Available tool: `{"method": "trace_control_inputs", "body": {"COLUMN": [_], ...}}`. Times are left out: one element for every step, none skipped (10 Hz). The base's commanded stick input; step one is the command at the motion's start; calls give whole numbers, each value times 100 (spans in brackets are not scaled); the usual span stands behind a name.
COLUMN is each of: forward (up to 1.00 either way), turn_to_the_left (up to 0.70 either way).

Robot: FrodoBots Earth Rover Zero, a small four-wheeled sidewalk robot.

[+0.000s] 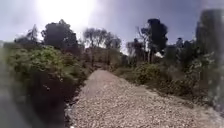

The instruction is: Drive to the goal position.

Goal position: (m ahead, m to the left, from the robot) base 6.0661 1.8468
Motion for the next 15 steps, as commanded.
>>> {"method": "trace_control_inputs", "body": {"forward": [70, 70, 70, 70, 70, 70, 70, 70, 70, 70, 70, 70, 70, 70, 70], "turn_to_the_left": [0, 0, 0, 0, 0, 0, 0, 6, 12, 18, 27, 35, 35, 35, 35]}}
